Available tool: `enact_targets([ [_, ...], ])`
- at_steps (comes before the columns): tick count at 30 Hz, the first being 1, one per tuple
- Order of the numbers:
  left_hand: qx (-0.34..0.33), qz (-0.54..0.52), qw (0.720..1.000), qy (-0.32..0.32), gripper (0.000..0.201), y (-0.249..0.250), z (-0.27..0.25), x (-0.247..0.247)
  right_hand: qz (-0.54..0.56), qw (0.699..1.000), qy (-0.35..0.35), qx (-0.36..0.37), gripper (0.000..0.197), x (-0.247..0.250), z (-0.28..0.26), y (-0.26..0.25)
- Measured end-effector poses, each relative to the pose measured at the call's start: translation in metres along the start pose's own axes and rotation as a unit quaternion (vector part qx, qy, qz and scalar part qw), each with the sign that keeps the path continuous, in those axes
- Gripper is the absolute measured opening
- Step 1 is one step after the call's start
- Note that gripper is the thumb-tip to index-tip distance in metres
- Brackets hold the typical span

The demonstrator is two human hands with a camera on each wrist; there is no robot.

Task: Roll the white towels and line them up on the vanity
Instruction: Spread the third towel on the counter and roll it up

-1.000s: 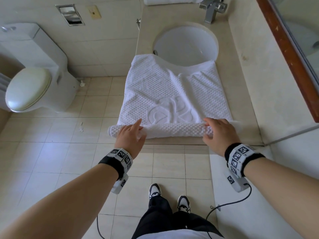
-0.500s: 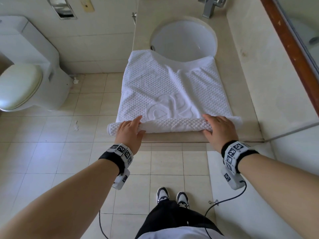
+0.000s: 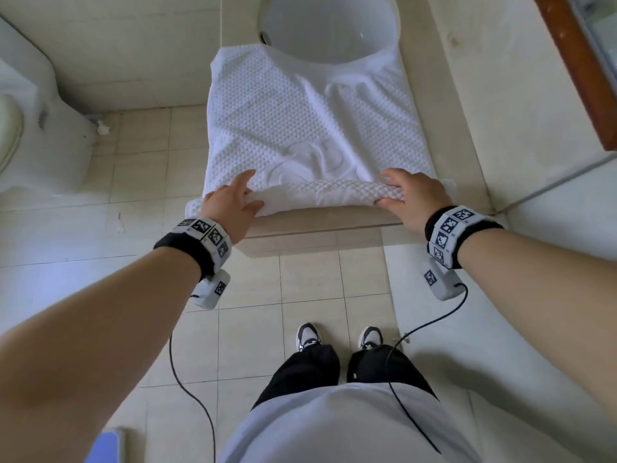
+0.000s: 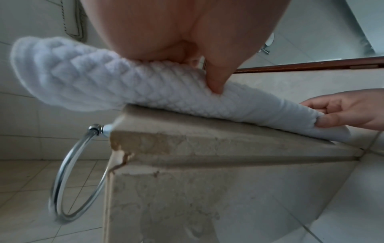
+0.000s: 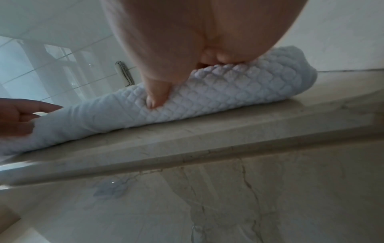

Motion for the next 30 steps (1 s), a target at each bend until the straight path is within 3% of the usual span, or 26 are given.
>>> enact_targets([
  [4, 0.017, -0.025, 0.997, -0.076, 0.062, -0.006, 0.004, 0.007, 0.034, 0.998, -0.058, -0.020, 0.069, 0.004, -0.005, 0.005],
  [8, 0.014, -0.010, 0.994, -0.112, 0.061, 0.001, 0.004, 0.014, 0.055, 0.992, -0.105, -0.034, 0.079, 0.007, -0.006, 0.009],
  [16, 0.044, -0.019, 0.996, -0.070, 0.060, 0.006, 0.003, 0.008, 0.027, 0.991, -0.126, -0.041, 0.077, 0.013, -0.001, 0.005],
  [22, 0.017, 0.021, 0.999, 0.036, 0.071, 0.017, 0.004, 0.012, 0.010, 0.997, -0.057, -0.042, 0.067, 0.017, 0.003, -0.005],
  [26, 0.019, -0.012, 0.999, 0.039, 0.077, 0.023, 0.005, 0.005, -0.021, 0.999, 0.031, 0.006, 0.047, 0.017, 0.007, -0.023],
  [30, 0.009, 0.010, 0.999, 0.053, 0.064, 0.022, -0.002, 0.003, 0.015, 0.998, 0.061, 0.026, 0.038, 0.003, 0.000, -0.030],
])
Point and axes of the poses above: each hand's wrist, its own z-axis towards the middle knuckle, its own x-axis out of the back of the hand, y = z × x, the point moved 1 cm from there along z, towards the middle knuckle, and after that the axes turned 1 degree about y, right-handed, at the moved point
